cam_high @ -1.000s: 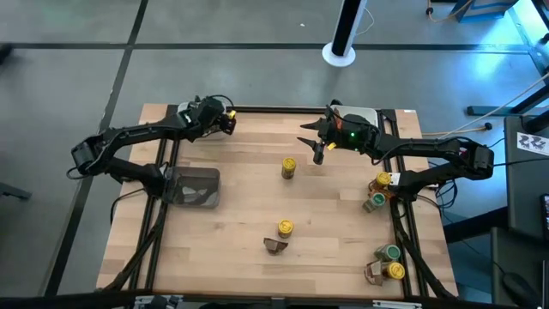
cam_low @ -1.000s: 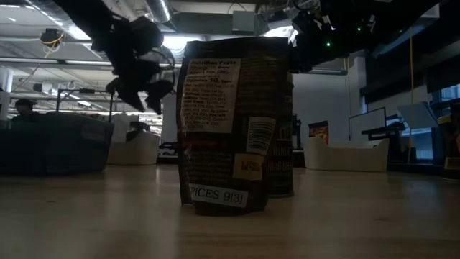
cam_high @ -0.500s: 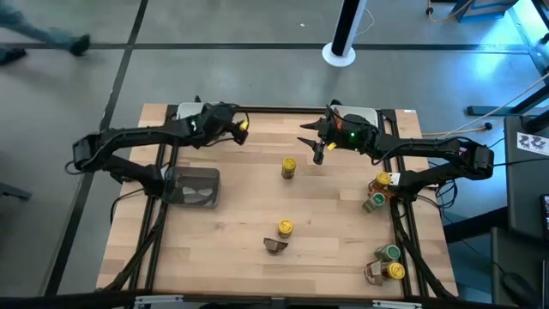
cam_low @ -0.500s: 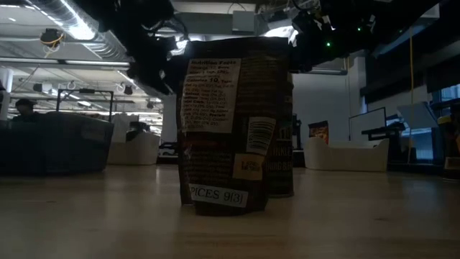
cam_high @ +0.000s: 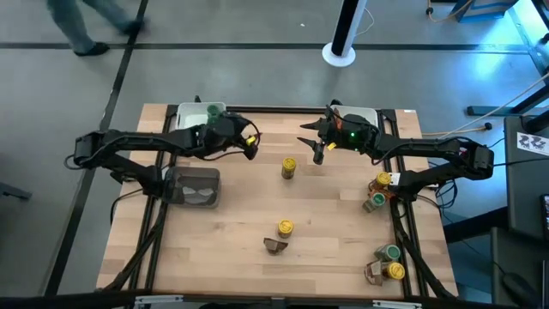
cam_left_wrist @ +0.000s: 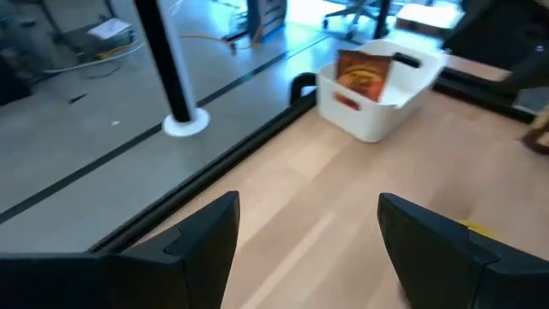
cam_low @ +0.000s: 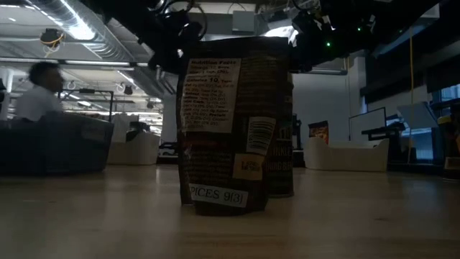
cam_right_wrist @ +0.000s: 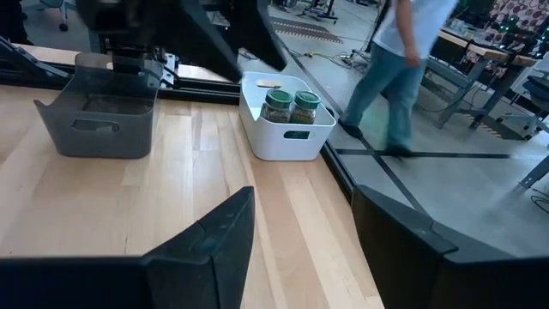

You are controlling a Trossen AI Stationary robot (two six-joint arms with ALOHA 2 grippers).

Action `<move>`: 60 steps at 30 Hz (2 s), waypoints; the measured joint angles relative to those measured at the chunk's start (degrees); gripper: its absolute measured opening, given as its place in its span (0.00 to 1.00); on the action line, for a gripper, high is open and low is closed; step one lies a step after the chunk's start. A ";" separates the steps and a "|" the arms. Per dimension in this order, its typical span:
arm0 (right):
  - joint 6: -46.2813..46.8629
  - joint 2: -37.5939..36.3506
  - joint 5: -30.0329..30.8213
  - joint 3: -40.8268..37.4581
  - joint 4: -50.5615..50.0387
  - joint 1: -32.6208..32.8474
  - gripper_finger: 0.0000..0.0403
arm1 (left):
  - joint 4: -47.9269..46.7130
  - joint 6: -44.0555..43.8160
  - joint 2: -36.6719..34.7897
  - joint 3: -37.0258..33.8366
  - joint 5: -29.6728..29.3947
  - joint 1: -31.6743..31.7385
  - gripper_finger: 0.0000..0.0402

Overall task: Sort spices by type
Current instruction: Put the yellow seasoning bottle into the black bin

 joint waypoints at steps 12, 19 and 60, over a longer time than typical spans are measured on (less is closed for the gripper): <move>0.02 0.00 0.00 0.00 0.07 0.01 0.49 | 13.41 3.25 9.66 0.02 8.88 -4.32 0.64; 0.02 0.00 0.01 0.00 0.12 0.00 0.49 | 21.14 6.39 16.36 0.00 12.95 -5.37 0.64; 0.02 0.02 0.00 0.00 0.52 0.01 0.49 | 38.97 11.55 35.81 0.02 17.50 -4.58 0.64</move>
